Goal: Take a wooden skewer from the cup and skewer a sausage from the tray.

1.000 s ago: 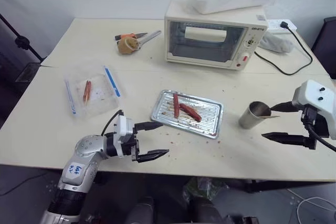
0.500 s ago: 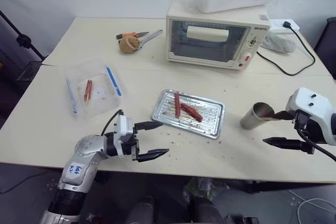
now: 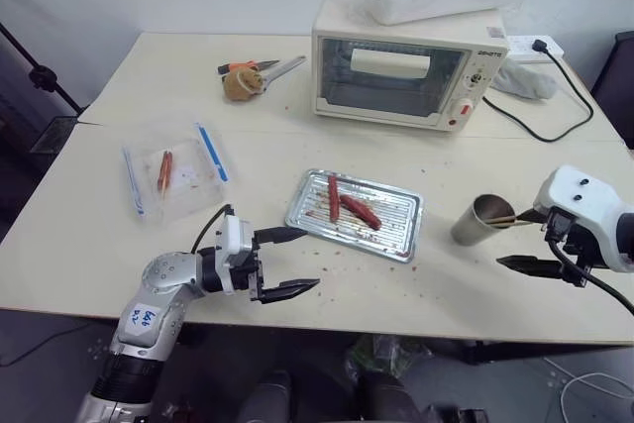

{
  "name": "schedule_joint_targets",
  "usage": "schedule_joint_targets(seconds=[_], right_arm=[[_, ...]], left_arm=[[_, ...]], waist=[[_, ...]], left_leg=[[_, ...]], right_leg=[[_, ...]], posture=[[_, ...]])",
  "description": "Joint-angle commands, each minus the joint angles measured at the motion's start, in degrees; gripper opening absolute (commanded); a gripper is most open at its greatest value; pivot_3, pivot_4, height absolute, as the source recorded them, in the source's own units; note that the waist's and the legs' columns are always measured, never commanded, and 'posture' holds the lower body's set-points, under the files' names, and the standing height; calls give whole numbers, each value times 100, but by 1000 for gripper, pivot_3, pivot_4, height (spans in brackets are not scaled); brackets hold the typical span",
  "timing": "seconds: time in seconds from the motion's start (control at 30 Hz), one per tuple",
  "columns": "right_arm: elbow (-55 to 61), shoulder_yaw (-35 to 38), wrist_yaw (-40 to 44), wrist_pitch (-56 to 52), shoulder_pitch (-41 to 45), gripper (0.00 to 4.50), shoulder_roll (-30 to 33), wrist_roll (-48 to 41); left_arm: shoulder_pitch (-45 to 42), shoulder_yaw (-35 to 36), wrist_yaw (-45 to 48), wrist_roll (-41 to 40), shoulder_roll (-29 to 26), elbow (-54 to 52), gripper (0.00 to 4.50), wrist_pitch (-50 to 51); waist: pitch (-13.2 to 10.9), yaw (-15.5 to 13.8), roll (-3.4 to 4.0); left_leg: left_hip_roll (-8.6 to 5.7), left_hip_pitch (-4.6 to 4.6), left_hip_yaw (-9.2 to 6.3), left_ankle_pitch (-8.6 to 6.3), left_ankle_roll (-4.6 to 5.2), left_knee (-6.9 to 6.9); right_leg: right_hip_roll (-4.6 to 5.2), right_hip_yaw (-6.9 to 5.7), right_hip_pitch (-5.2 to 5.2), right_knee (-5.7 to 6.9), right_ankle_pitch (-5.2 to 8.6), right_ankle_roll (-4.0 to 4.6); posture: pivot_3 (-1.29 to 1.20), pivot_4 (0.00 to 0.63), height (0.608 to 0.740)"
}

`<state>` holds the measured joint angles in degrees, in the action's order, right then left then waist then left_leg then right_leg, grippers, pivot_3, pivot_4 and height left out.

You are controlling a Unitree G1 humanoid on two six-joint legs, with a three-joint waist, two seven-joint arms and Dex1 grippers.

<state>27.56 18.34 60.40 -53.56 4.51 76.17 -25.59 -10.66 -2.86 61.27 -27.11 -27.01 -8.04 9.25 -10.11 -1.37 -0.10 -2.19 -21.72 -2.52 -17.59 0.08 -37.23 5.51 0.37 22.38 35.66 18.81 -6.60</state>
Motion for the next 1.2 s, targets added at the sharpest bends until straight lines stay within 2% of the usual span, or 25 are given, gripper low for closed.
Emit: schedule_joint_targets(seconds=[0.03,0.13,0.23,0.63,0.73,0.93,1.2], right_arm=[[-10,-39,-42,104,262,4273,105,18],[-83,-139,-69,125,403,3683,64,20],[-142,-195,-122,115,491,2670,9,1],[-383,-370,-234,238,571,2670,-53,22],[-426,-414,-295,298,630,2081,-115,21],[-485,-523,-358,343,789,81,-188,28],[-575,-514,-268,370,964,32,-86,-29]], left_arm=[[-4,26,-22,-5,24,-53,4500,-94],[-8,34,-32,5,26,-43,4500,-97],[-1,39,-48,12,28,-50,4500,-93],[21,36,-99,14,25,-103,4500,-84],[18,33,-113,14,27,-124,4500,-78],[19,47,-123,15,10,-112,4500,-95],[14,56,-143,20,19,-103,4500,-114]], waist=[[0,6,0],[0,3,0],[0,1,0],[0,1,0],[0,6,0],[0,2,0],[0,2,0]], left_leg=[[0,0,2,0,0,0],[1,0,2,0,0,0],[0,-1,2,0,0,0],[0,-2,2,0,0,-1],[0,-2,3,0,0,-1],[0,-2,3,1,-2,-3],[0,-2,3,1,-1,-4]], right_leg=[[0,1,1,0,0,0],[-1,0,1,1,0,0],[0,1,2,1,0,0],[0,1,3,2,0,0],[-1,1,4,4,0,0],[-1,1,5,6,0,0],[0,1,5,7,0,0]], posture=[[0,150,740],[0,150,740],[0,150,740],[0,150,740],[0,150,740],[0,150,740],[0,150,740]])
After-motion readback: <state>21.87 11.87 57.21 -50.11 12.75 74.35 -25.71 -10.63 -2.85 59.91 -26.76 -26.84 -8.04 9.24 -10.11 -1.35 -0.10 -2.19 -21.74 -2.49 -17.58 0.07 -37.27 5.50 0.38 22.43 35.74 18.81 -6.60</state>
